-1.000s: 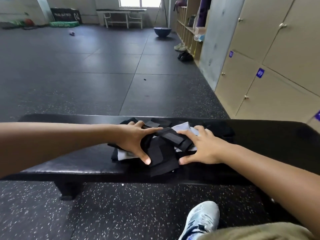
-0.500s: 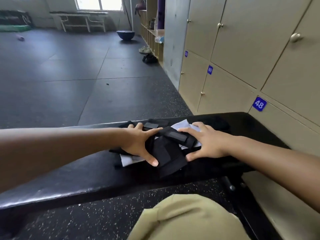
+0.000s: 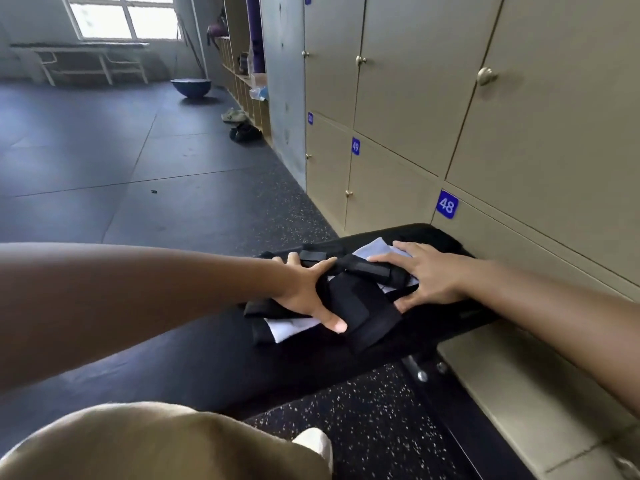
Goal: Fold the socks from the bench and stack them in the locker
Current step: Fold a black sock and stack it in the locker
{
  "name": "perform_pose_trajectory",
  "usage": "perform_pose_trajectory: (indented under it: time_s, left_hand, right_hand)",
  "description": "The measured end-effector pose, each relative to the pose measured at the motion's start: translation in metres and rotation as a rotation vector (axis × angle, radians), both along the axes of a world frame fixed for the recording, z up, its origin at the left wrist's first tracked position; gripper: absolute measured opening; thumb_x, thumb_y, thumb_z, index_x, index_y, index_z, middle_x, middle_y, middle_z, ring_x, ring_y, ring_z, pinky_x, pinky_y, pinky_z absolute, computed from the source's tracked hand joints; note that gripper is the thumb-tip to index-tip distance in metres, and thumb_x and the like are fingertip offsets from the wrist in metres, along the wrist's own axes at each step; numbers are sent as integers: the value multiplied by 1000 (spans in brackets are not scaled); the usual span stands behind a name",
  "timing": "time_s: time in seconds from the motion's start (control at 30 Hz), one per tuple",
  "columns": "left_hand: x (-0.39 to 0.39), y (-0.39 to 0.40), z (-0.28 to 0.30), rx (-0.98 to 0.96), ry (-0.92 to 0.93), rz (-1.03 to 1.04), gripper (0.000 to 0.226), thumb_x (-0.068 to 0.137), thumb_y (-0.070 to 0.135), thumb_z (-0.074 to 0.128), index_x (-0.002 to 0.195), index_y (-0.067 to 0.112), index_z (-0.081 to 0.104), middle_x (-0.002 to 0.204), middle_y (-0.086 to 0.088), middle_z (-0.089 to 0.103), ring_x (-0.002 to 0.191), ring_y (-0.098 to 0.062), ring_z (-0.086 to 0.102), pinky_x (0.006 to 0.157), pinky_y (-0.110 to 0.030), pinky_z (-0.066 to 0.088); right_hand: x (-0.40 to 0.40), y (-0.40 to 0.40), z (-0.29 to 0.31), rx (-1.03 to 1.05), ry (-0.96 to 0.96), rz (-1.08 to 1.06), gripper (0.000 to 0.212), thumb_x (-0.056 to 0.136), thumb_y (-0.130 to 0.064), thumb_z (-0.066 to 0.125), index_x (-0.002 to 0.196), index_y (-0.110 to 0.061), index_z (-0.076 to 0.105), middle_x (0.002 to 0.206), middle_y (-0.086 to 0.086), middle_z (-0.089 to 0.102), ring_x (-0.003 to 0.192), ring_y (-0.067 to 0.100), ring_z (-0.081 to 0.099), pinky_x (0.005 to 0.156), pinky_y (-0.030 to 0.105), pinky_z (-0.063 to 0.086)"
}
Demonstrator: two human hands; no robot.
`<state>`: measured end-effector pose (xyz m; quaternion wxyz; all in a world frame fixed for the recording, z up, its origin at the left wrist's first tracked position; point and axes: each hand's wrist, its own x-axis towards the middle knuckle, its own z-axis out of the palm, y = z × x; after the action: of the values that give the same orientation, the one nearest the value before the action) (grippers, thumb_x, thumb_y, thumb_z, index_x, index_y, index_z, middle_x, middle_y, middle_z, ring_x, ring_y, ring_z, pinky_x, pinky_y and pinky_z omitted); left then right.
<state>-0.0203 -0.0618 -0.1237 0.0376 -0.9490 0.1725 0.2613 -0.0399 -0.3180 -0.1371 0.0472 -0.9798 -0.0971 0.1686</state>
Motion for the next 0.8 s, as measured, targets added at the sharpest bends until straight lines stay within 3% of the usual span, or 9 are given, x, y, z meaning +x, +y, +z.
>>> perform_pose_trajectory:
  time_s: [0.27, 0.5, 0.57, 0.63, 0.7, 0.8]
  left_hand:
    - [-1, -24, 1, -24, -29, -5, 131, 60, 88, 70, 154, 58, -16, 166, -17, 4, 151, -46, 14, 118, -58, 23]
    - [-4, -21, 13, -31, 32, -9, 129, 68, 77, 75, 157, 50, -15, 168, -13, -5, 153, -44, 15, 120, -57, 30]
    - [-2, -16, 19, -63, 71, -14, 125, 71, 73, 76, 158, 48, -11, 168, -7, -5, 153, -42, 16, 118, -57, 33]
    - [3, -12, 25, -129, 97, -16, 121, 72, 72, 77, 160, 47, -2, 166, -2, 0, 152, -40, 20, 117, -57, 36]
    - [9, -9, 31, -224, 92, 3, 113, 73, 72, 76, 160, 45, 10, 163, 0, 8, 149, -39, 26, 117, -57, 36]
    - [18, -11, 36, -289, -7, -13, 88, 81, 69, 70, 154, 33, 37, 156, -6, 29, 139, -33, 40, 117, -53, 36]
  right_hand:
    - [-12, -16, 3, -86, -52, -78, 100, 80, -63, 72, 155, -57, 5, 169, -2, -1, 155, 22, 1, 119, 50, 30]
    - [-28, -32, 25, -75, 51, -178, 127, 73, -49, 85, 157, -49, -10, 167, -5, 10, 153, 29, 14, 121, 52, 25]
    - [-32, -38, 39, -6, 115, -221, 119, 74, -45, 86, 158, -47, 3, 162, -3, 26, 147, 26, 31, 118, 47, 32]
    - [-37, -38, 52, 148, 112, -251, 96, 80, -38, 84, 156, -39, 26, 151, -3, 45, 133, 20, 49, 113, 39, 39]
    - [-39, -33, 58, 199, -16, -259, 70, 86, -35, 78, 147, -30, 44, 140, -3, 55, 122, 19, 57, 107, 35, 43]
    - [-39, -14, 56, 217, -225, -259, 46, 95, -40, 67, 137, -24, 55, 133, -2, 60, 119, 19, 58, 103, 33, 45]
